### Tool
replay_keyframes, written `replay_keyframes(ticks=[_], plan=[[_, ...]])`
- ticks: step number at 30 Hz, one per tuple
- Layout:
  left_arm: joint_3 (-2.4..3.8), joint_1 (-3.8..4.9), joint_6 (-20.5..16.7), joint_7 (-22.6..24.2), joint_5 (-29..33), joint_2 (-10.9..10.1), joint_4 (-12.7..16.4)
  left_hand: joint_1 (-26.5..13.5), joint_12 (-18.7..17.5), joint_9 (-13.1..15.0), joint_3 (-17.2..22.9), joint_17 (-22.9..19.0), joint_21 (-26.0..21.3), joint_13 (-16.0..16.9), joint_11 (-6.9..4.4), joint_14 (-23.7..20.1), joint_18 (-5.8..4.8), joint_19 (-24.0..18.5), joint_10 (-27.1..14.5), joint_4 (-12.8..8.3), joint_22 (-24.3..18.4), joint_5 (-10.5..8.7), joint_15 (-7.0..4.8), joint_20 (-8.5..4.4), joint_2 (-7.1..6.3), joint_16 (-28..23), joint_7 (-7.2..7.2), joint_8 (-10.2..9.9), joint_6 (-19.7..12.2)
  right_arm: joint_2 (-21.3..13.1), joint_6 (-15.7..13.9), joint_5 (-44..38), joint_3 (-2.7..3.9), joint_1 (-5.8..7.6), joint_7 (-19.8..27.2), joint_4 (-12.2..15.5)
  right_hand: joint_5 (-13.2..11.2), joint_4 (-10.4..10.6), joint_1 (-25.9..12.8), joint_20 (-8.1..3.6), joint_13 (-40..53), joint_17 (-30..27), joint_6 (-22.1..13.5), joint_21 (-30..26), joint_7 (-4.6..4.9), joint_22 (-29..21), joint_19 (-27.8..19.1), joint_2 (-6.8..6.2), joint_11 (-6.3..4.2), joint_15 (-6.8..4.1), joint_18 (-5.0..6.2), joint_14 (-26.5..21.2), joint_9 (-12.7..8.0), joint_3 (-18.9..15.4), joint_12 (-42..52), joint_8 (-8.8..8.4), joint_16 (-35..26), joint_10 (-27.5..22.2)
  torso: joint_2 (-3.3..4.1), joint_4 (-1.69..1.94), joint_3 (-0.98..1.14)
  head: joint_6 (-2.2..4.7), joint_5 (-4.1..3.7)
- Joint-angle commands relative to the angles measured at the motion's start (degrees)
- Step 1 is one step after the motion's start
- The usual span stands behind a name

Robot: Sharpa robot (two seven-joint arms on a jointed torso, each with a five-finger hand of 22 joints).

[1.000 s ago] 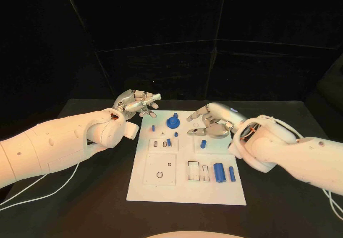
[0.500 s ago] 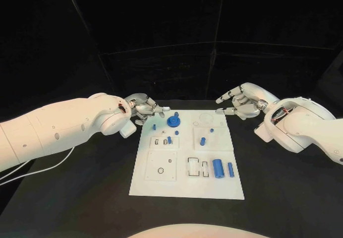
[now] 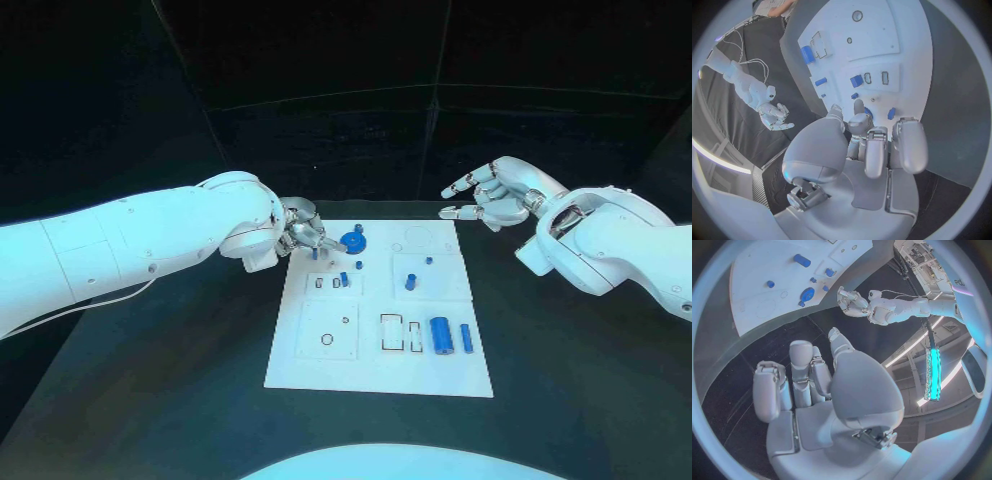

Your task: Assemble the parts on the task board

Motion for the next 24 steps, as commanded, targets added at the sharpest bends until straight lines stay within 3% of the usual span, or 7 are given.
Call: replay_keyframes(ticks=[1, 13, 24], plan=[[-0.19, 0.27, 3.4, -2.4, -3.4, 1.1, -0.7, -0.1, 0.6, 0.5, -0.7, 15.1, 0.6, 0.5, -0.03, 5.9, -0.81, 1.2, 0.3, 0.0, 0.7, -0.25, -0.45, -0.17, 0.52, 0.2, 0.07, 0.5, -0.5, 0.3, 0.5, 0.5, 0.06, 0.14, 0.2, -0.3, 0.2, 0.0, 0.4, 0.08, 2.0, 0.0, 0.3, -0.3, 0.01, 1.5, -0.3, 0.19, -0.09, -0.09, 0.18, -0.1, 0.0, -0.3, -0.2, 0.23, 0.0, -0.4, 0.02, -0.04, 0.03, -0.02, -0.01], [-2.27, 0.46, 4.6, -3.0, -3.8, 4.8, -3.5, -0.7, 1.2, 1.7, -1.9, 15.1, 1.3, 1.2, -0.06, 5.9, -1.01, 1.4, 0.5, 0.0, 1.9, -0.37, -0.48, -0.2, 0.52, 0.2, 0.05, 1.0, -1.1, 1.1, 1.1, 0.2, 0.06, 0.14, -0.7, -1.5, 0.6, 0.3, 0.6, 0.08, -1.2, 0.0, -0.6, -1.3, 0.15, -0.5, -1.1, 0.4, 0.01, -0.05, 0.55, -0.1, -0.2, -1.1, -3.7, -0.07, -0.1, -3.2, 0.11, -0.08, -0.07, -0.63, 0.12], [-3.21, 0.43, 5.1, -3.2, -4.1, 7.3, -5.6, -0.7, 1.5, 2.0, -2.2, 15.1, 1.8, 1.6, 0.0, 5.9, -1.16, 1.6, 0.6, 0.0, 2.8, -0.4, -0.44, -0.18, 0.65, 0.2, 0.14, 0.9, -1.6, 1.7, 0.5, 0.2, 0.06, 0.14, -0.5, -2.1, 0.6, 0.5, 0.7, 0.13, -2.2, -0.1, -1.2, -1.6, 0.27, -1.1, -1.4, 0.6, 0.11, 0.01, 0.68, -0.1, -0.3, -1.5, -4.8, -0.24, -0.1, -3.9, 0.07, -0.01, -0.07, -0.91, 0.03]])
